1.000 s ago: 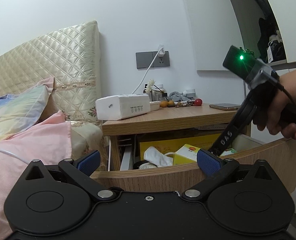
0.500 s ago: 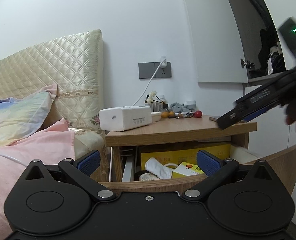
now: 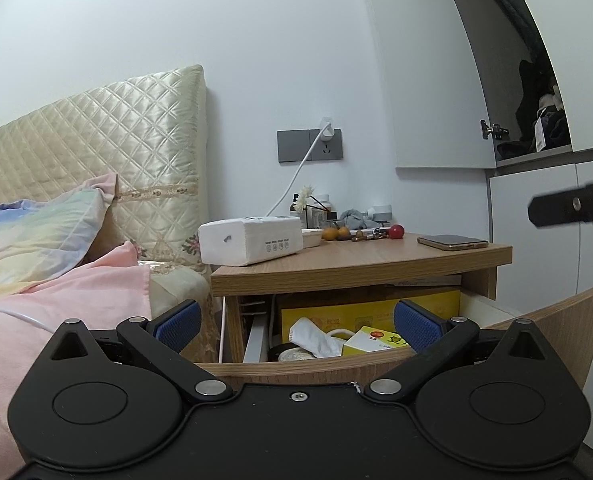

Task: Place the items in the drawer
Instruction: 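Open the right tool to drop the yellow box into the drawer, then back both tools away from the open drawer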

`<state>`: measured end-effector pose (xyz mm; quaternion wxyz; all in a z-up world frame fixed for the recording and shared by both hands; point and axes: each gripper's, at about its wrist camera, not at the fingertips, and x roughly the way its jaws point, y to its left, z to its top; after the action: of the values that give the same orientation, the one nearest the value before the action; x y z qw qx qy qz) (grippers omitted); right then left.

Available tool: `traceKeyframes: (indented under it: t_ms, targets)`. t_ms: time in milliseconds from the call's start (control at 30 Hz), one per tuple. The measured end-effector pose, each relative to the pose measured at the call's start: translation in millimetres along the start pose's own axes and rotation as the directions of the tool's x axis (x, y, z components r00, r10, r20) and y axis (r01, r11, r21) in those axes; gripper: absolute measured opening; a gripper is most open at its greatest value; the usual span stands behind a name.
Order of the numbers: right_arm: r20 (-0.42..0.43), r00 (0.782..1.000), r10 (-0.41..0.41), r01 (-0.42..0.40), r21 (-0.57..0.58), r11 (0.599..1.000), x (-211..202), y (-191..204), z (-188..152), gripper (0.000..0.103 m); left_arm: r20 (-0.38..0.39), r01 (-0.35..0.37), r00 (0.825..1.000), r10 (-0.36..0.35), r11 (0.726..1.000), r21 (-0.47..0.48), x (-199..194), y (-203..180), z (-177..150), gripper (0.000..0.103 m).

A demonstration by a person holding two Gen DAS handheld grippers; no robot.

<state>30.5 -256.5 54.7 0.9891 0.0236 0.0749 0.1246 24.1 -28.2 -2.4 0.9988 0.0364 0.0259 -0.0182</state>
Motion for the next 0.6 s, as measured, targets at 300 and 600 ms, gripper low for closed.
traceKeyframes:
  t_ms: [300,600]
  targets:
    - [0.138,0.99,-0.021,0.017,0.028,0.999,-12.6,0.3,-32.2,0.103,0.008,-0.025,1.0,0.025,1.0,-0.004,2.3,2.7,-3.9,0.102]
    - [0.191,0.981,-0.047,0.045,0.016,0.999,-7.0,0.3,-44.5,0.103,0.016,-0.049,0.999,0.05,0.999,-0.016,5.5,7.4,-6.8,0.102]
